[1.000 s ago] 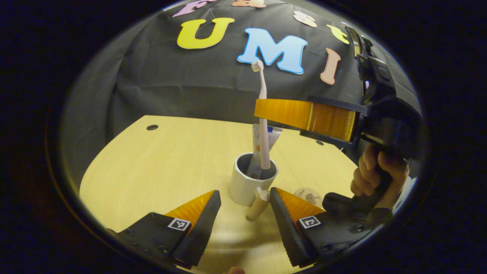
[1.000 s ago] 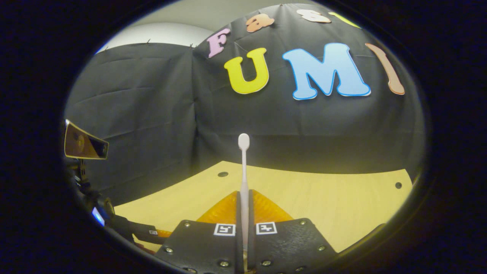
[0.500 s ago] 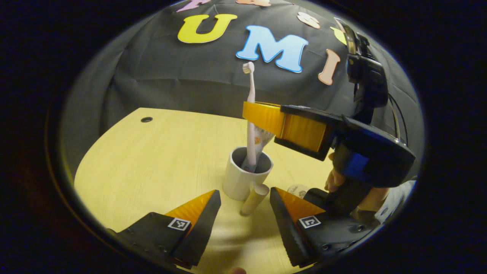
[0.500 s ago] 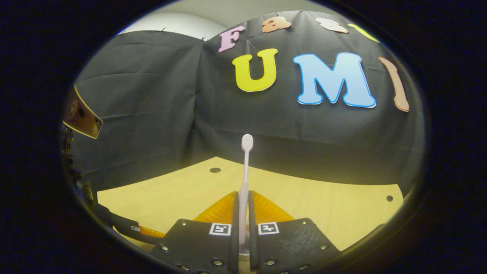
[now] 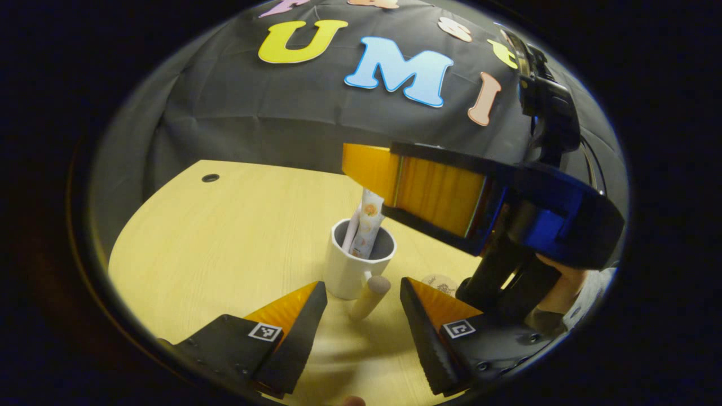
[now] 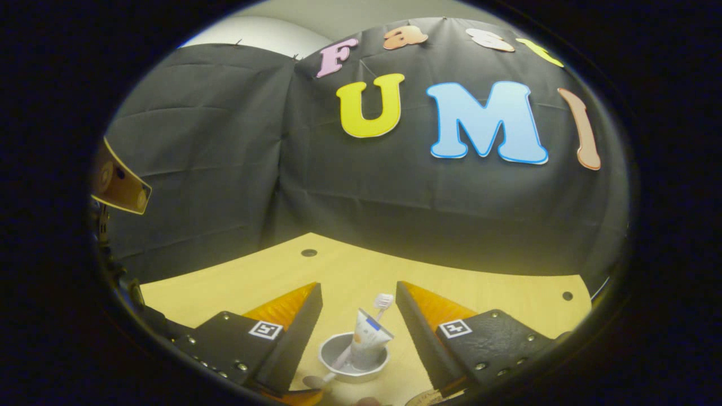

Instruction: Put the toothbrush and toothpaste on the desktop into the cup, then pick up the cup and place it on the coaster on the desktop.

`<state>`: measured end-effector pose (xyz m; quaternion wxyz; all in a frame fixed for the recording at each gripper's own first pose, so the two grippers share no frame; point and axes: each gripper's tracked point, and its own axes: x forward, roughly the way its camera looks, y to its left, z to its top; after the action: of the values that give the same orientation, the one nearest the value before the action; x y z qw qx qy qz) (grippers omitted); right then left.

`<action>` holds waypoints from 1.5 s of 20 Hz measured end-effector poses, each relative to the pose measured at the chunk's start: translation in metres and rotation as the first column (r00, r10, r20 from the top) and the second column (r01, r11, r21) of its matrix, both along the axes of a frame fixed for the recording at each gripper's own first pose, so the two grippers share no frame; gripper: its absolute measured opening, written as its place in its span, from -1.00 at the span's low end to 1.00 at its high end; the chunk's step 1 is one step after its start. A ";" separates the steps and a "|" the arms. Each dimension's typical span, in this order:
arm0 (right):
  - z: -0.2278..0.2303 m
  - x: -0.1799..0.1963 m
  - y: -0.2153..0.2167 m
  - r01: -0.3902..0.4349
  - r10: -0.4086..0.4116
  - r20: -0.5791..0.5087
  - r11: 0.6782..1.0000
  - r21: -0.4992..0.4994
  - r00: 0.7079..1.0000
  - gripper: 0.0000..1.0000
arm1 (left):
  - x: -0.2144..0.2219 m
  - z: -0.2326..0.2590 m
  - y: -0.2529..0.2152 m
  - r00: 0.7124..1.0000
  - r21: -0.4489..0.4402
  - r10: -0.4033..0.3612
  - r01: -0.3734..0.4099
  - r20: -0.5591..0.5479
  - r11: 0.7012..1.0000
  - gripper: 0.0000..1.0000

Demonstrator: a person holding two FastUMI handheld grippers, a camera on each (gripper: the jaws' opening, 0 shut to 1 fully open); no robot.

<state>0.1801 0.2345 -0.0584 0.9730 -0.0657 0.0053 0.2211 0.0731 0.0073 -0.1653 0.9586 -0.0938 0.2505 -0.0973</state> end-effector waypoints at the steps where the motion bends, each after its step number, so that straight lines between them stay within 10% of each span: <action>1: 0.004 -0.001 -0.004 0.010 -0.010 0.005 1.000 0.005 1.000 0.71 | 0.002 0.001 -0.003 1.000 0.000 -0.004 0.004 -0.003 1.000 0.79; 13: 0.059 -0.023 -0.100 0.185 -0.186 0.026 0.982 0.035 0.982 0.76 | 0.028 -0.025 -0.028 0.971 0.065 -0.018 0.034 -0.236 0.997 0.77; 30: 0.039 -0.090 -0.230 0.388 -0.387 -0.092 0.922 0.000 0.918 0.75 | 0.052 -0.075 -0.023 0.812 0.167 0.012 0.106 -0.583 0.980 0.77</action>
<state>0.0906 0.0045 -0.0192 0.9968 -0.0445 0.0601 0.0269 0.1247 -0.0158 -0.2403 0.8380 -0.0201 0.5417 -0.0631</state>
